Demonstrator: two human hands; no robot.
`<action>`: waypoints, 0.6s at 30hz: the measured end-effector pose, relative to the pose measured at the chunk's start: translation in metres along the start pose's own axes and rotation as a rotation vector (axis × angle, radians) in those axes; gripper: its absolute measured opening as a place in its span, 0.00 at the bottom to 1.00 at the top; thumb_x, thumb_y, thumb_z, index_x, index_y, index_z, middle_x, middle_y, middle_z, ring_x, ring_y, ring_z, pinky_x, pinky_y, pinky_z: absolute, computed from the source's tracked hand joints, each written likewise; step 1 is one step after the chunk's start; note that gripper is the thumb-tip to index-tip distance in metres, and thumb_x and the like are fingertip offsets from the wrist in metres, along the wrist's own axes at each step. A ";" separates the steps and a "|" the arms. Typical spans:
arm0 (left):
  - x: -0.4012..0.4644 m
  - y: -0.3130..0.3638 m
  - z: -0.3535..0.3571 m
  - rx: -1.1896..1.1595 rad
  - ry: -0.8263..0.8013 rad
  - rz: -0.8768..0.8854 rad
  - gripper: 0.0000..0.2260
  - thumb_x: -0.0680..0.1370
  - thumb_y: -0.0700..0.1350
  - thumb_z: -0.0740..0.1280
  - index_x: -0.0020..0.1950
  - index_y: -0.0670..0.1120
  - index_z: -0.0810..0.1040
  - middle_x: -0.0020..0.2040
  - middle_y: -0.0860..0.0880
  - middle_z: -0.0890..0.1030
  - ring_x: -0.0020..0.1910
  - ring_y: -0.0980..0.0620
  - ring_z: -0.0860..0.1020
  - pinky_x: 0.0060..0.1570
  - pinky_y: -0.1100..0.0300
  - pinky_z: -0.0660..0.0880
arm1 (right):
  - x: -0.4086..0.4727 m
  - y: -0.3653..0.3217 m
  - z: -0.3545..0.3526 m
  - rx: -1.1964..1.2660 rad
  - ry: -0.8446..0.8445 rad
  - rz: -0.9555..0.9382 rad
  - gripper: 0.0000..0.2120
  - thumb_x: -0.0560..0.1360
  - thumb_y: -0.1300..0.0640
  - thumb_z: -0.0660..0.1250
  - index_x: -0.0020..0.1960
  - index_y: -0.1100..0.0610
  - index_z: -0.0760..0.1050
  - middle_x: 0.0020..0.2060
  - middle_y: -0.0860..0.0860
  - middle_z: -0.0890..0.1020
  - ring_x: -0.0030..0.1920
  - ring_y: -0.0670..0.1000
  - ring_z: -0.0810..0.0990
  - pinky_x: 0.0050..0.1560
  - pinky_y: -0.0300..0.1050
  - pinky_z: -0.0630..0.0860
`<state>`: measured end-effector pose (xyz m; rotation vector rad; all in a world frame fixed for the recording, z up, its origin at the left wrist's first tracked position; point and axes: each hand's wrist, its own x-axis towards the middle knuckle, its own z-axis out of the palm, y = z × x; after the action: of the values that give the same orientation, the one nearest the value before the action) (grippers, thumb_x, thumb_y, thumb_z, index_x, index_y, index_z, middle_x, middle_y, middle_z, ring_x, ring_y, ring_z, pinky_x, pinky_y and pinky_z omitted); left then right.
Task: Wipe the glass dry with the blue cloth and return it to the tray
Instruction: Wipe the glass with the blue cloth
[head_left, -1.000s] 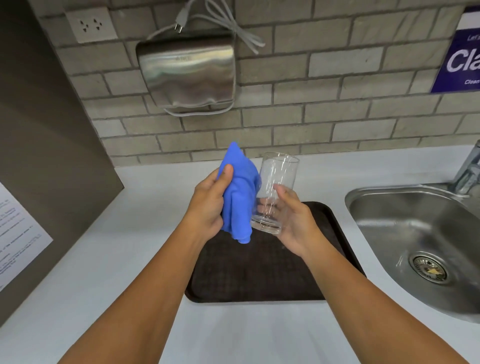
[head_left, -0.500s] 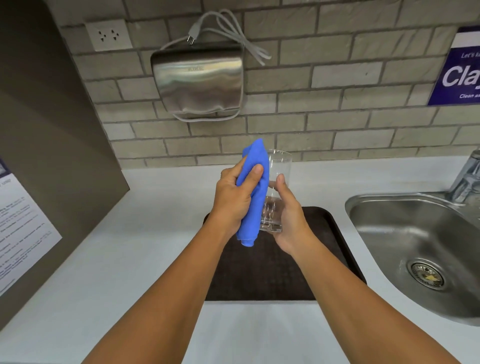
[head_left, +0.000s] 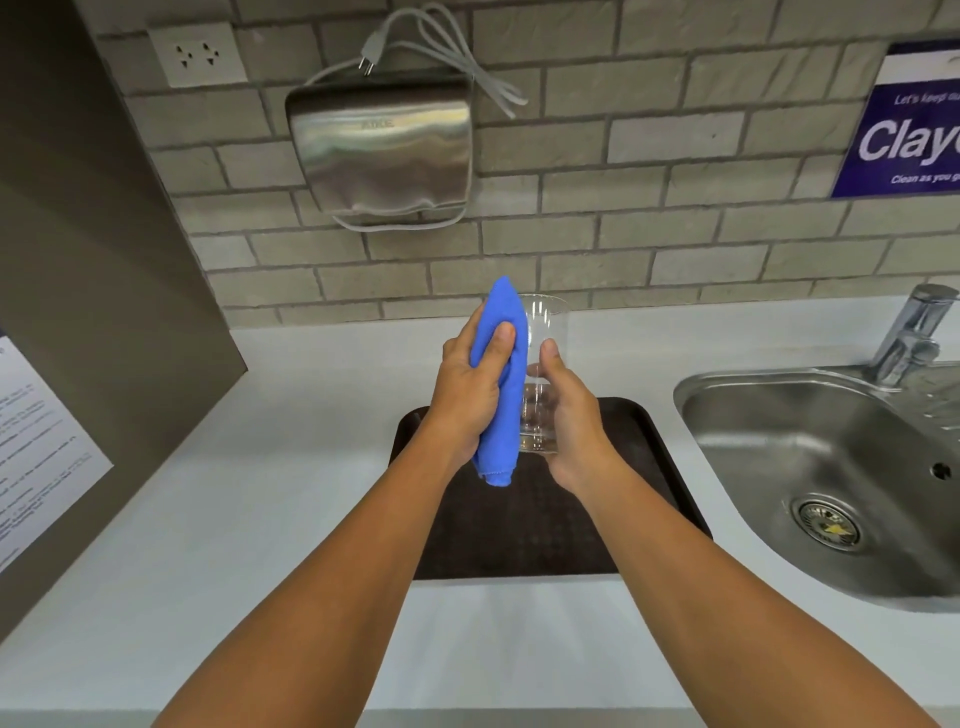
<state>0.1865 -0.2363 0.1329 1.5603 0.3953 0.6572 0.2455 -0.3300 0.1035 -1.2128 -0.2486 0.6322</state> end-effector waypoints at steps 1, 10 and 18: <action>-0.001 -0.001 0.001 -0.002 0.007 -0.003 0.23 0.77 0.63 0.63 0.70 0.59 0.71 0.65 0.46 0.75 0.56 0.47 0.80 0.55 0.45 0.80 | -0.001 0.000 -0.001 -0.011 0.001 -0.005 0.40 0.62 0.27 0.70 0.60 0.57 0.80 0.60 0.64 0.82 0.59 0.65 0.83 0.61 0.66 0.78; -0.012 -0.011 0.007 -0.010 0.059 -0.024 0.21 0.79 0.61 0.60 0.71 0.58 0.69 0.64 0.44 0.75 0.58 0.42 0.79 0.57 0.40 0.78 | -0.011 -0.004 -0.008 -0.161 0.002 0.020 0.36 0.60 0.25 0.68 0.55 0.51 0.80 0.54 0.56 0.84 0.51 0.58 0.83 0.62 0.61 0.78; -0.019 -0.015 0.013 -0.010 0.082 -0.004 0.20 0.76 0.60 0.65 0.63 0.51 0.76 0.53 0.46 0.81 0.45 0.49 0.82 0.40 0.57 0.81 | -0.015 0.001 -0.017 -0.095 0.017 -0.073 0.22 0.68 0.35 0.73 0.49 0.52 0.81 0.41 0.50 0.83 0.39 0.49 0.81 0.49 0.50 0.82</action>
<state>0.1817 -0.2570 0.1148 1.5257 0.4555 0.7204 0.2419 -0.3518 0.0990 -1.2944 -0.3102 0.5519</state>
